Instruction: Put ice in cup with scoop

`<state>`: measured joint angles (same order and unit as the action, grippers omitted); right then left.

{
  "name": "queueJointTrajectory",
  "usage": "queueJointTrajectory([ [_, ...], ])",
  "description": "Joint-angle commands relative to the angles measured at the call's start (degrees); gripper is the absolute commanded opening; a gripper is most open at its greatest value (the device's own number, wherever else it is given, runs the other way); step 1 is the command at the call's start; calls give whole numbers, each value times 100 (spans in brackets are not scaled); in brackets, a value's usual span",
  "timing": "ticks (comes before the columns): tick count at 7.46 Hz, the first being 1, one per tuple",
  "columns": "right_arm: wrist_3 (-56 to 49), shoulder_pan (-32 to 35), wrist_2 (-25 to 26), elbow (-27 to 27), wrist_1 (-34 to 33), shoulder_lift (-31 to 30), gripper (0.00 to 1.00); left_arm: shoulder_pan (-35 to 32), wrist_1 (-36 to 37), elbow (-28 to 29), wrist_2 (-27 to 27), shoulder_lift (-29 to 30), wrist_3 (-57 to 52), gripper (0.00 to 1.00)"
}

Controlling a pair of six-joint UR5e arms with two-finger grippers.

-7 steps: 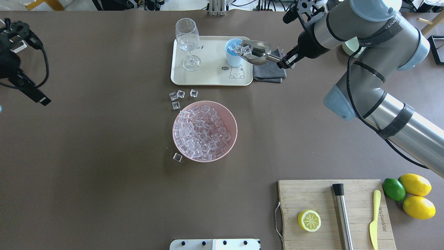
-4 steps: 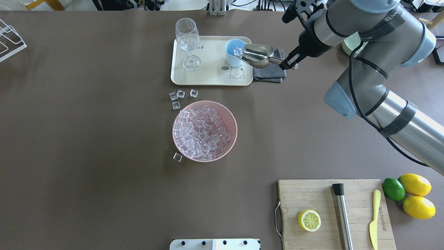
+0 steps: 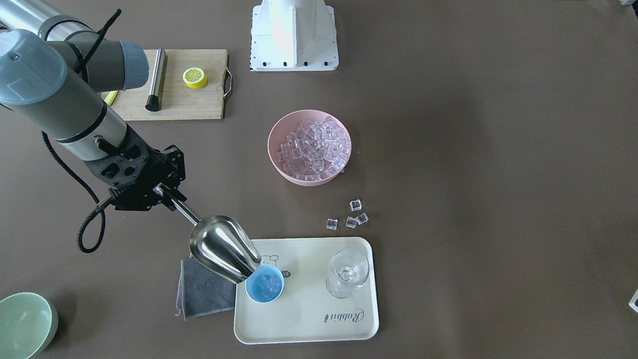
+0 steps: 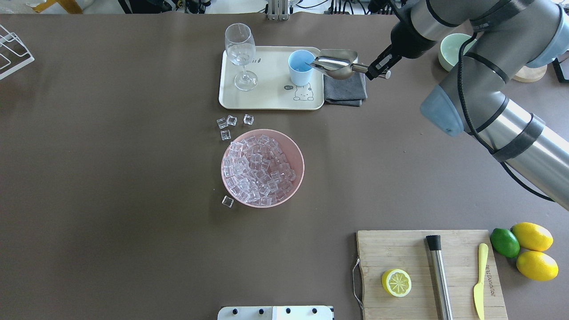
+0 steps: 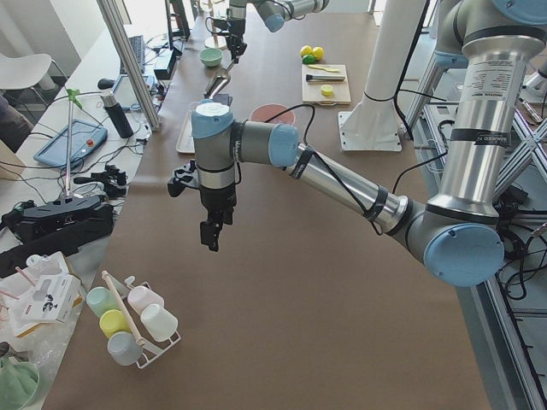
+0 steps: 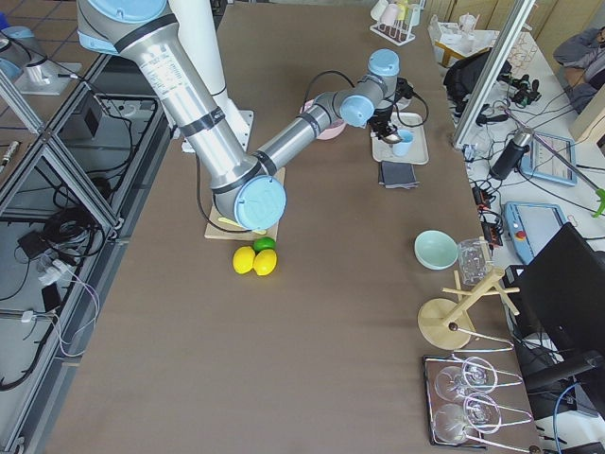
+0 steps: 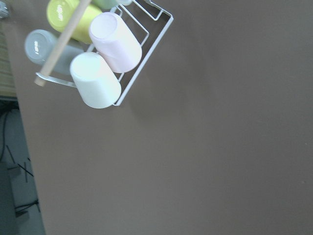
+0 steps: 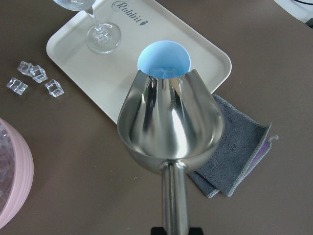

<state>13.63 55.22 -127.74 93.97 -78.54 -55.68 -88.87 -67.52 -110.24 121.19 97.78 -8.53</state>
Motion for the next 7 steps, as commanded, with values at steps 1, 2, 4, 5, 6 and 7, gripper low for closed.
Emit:
queueJointTrajectory([
  [1, 78, 182, -59, 995, -747, -598, 0, -252, 20, -296, -439, 30, -392, 100],
  [2, 349, 252, 55, 1435, -829, -1019, 0, -366, 20, -322, -351, 56, -456, 100],
  [4, 1689, 270, 739, 2263, -412, -2091, 0, -961, 421, -698, 244, 40, -465, 100],
  [5, 2209, 270, 977, 2501, 79, -2774, 0, -1130, 633, -753, 273, 39, -709, 100],
  [6, 2676, 279, 1293, 2669, 623, -3495, 0, -819, 635, -431, 256, 144, -1033, 100],
  [7, 2967, 296, 1487, 2766, 855, -3998, 0, -746, 644, -228, 273, 440, -1028, 100],
])
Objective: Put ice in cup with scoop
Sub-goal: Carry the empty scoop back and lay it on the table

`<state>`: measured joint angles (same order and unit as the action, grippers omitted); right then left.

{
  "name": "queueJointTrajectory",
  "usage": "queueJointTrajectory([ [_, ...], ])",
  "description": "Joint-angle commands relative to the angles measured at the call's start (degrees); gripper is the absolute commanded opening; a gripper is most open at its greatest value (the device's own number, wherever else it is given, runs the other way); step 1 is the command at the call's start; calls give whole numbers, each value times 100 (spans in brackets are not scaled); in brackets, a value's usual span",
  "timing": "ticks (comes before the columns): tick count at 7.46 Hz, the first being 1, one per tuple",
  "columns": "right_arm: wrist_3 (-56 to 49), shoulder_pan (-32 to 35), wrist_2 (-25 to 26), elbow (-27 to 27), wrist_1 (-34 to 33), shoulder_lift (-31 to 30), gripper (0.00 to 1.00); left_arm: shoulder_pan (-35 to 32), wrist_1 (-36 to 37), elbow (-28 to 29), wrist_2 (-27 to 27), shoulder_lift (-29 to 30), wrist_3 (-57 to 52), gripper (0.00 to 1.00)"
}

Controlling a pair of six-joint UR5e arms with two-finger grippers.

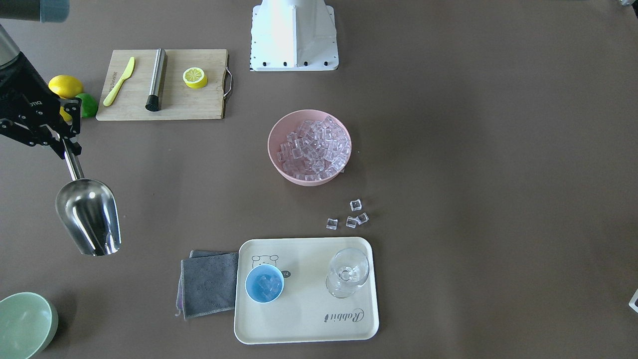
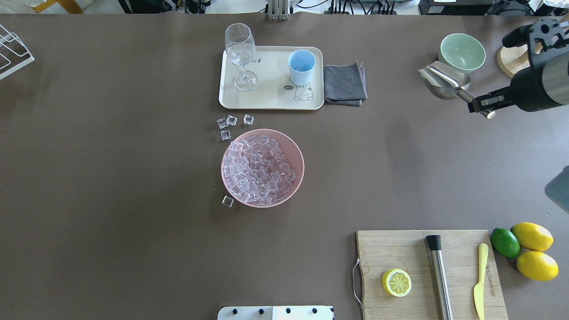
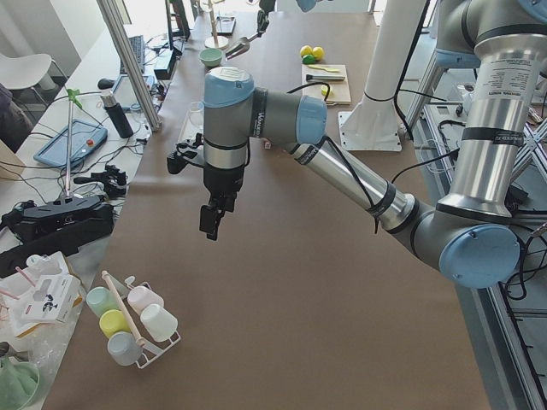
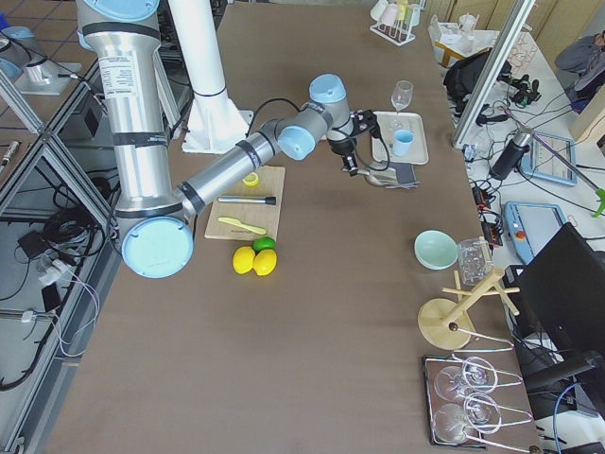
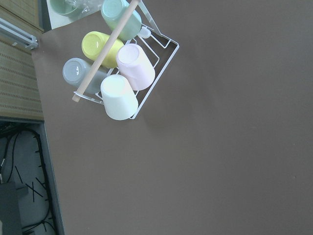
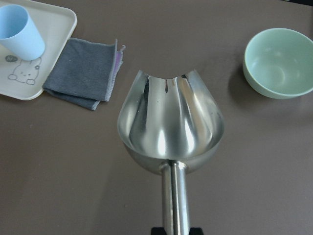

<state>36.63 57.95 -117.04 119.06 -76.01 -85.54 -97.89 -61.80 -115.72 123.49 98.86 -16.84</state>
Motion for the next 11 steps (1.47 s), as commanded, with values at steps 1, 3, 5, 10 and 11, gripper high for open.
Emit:
queueJointTrajectory([
  [1, 1053, 41, 610, 258, 744, -1348, 0, 87, 89, 287, 61, 318, -188, 100],
  [3, 1635, 41, 910, -257, 1331, -1650, 0, -28, 107, 261, 61, 292, -223, 100],
  [5, 2180, -12, 885, -934, 2122, -1677, 0, -54, 107, 365, 52, 292, -232, 100],
  [10, 2243, -293, 841, -1429, 2556, -1835, 0, -98, 46, 392, 228, -49, -258, 100],
  [11, 2156, -293, 823, -1464, 2564, -1835, 0, -98, -24, 532, 219, -199, -319, 99],
])
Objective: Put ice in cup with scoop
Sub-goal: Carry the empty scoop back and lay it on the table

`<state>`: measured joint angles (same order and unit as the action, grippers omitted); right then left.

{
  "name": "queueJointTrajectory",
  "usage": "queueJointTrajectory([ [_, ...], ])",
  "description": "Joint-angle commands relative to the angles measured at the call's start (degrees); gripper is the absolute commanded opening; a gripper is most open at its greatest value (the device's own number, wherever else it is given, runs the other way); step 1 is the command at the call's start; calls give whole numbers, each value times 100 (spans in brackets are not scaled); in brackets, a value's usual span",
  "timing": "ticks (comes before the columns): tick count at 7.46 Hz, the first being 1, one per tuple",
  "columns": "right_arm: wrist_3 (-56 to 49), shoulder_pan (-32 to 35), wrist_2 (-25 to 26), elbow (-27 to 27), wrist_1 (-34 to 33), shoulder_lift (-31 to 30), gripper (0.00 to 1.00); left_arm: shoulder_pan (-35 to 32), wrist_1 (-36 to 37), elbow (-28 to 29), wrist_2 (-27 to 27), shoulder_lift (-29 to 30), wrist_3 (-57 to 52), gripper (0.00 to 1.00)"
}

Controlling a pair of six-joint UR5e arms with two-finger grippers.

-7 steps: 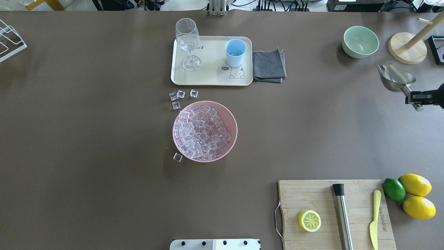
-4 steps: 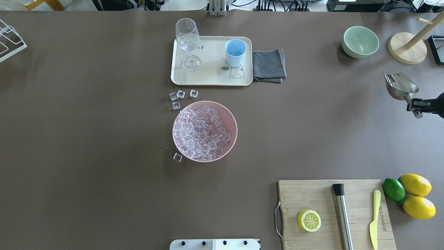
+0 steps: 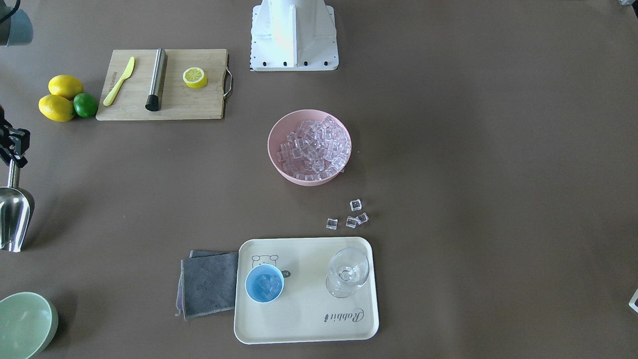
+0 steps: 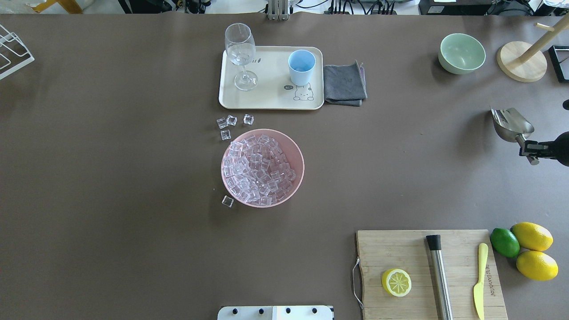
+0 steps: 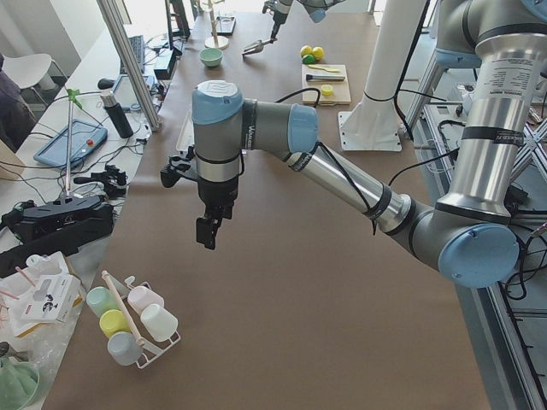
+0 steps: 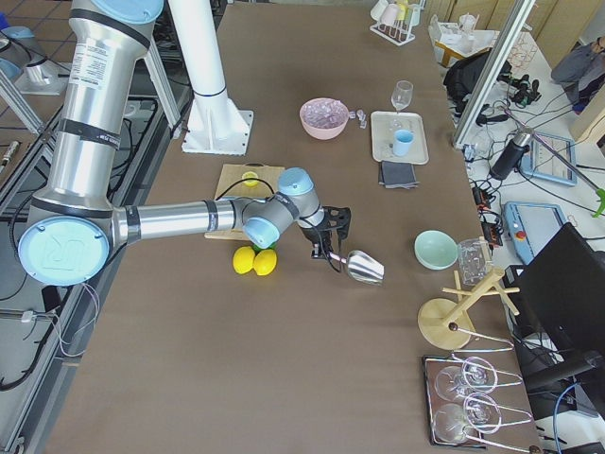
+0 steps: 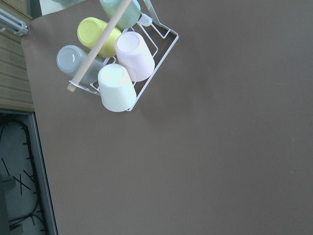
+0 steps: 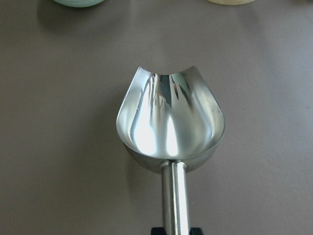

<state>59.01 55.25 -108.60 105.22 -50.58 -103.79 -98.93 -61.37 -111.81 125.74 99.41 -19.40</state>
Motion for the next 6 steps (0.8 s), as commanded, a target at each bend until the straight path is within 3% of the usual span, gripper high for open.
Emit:
queueJointTrajectory([
  [1, -117, -23, -38, -72, 22, -10, 41, 6, -173, 386, 12, -334, -551, 99],
  [3, -126, -23, -108, -72, 127, -10, 75, -30, -218, 468, 21, -615, -837, 98],
  [4, -222, -15, -187, -63, 127, -10, 78, -3, -227, 546, -5, -686, -837, 98],
  [5, -327, -6, -196, -45, 118, -1, 100, -3, -549, 555, 20, -878, -855, 98],
  [6, -398, -6, -214, -45, 118, 8, 100, 110, -1022, 677, 21, -1019, -785, 98],
])
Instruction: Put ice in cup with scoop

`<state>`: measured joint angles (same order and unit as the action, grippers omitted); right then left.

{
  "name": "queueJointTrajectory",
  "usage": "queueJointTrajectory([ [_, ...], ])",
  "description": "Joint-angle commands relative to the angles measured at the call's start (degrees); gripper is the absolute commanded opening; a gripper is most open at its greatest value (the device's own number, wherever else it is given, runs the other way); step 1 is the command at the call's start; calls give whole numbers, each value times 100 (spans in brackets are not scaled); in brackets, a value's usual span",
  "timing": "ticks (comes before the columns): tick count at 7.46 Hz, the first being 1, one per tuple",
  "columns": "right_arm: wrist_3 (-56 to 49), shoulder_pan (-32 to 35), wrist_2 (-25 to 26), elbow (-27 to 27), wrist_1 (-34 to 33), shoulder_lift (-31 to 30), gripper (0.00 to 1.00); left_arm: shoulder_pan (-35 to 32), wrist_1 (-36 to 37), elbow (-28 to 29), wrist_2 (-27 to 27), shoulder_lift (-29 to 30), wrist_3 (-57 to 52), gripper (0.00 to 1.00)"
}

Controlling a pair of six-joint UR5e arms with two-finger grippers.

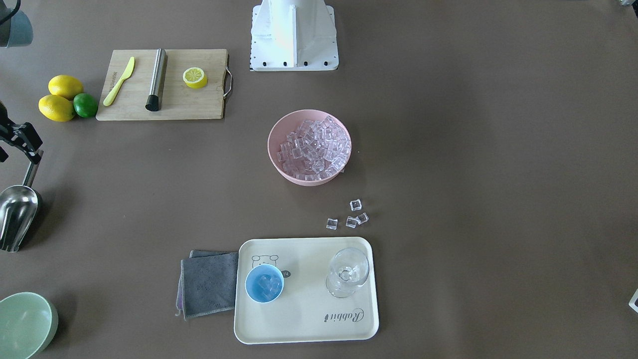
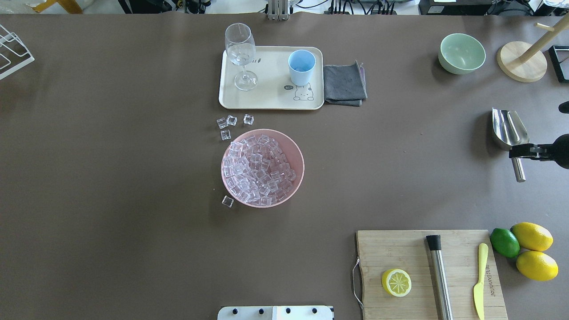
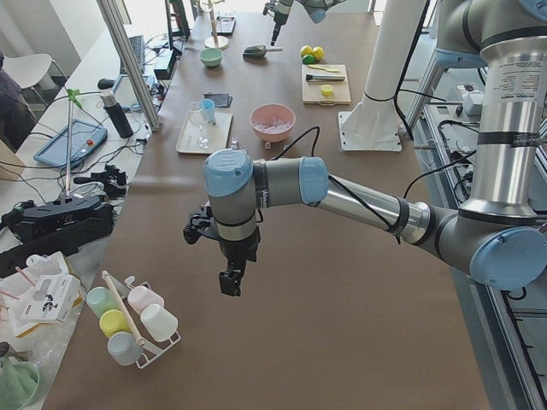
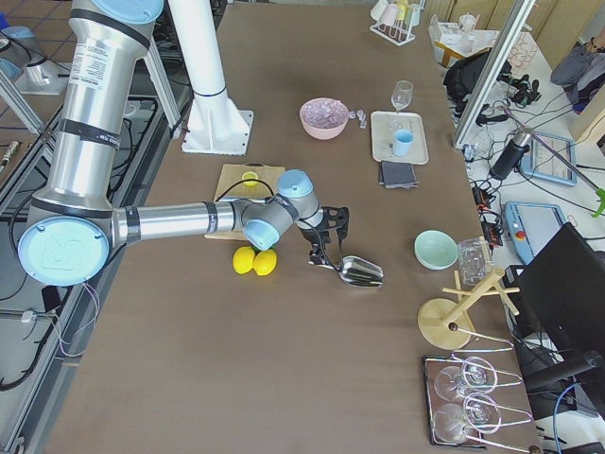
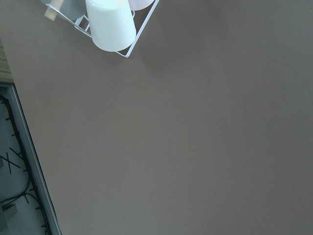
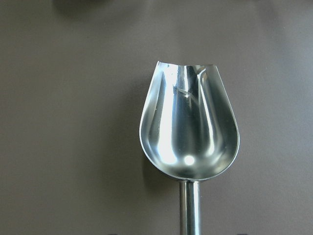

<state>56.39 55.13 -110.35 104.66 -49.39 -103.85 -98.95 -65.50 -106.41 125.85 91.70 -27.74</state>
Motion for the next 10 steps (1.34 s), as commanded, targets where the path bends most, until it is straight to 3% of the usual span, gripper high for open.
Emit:
queueJointTrajectory([
  [1, -206, 15, -239, -24, -35, 40, 100, 461, -900, 312, 9, -301, 345, 98],
  [4, -1830, 960, -1661, 28, -711, 40, 100, 491, -1035, 559, 412, -240, 488, 98],
  [5, -2068, 1321, -1882, 20, -982, 14, 100, 517, -1044, 594, 466, -258, 497, 98],
  [7, -3539, 2373, -2522, 11, -2016, 5, 100, 683, -1096, 603, 458, -267, 506, 98],
  [9, -5236, 3140, -2579, 37, -3299, 48, 100, 693, -1105, 673, 466, -284, 506, 98],
  [10, -5556, 3396, -2692, 54, -3801, -12, 100, 693, -1131, 674, 475, -276, 506, 98],
])
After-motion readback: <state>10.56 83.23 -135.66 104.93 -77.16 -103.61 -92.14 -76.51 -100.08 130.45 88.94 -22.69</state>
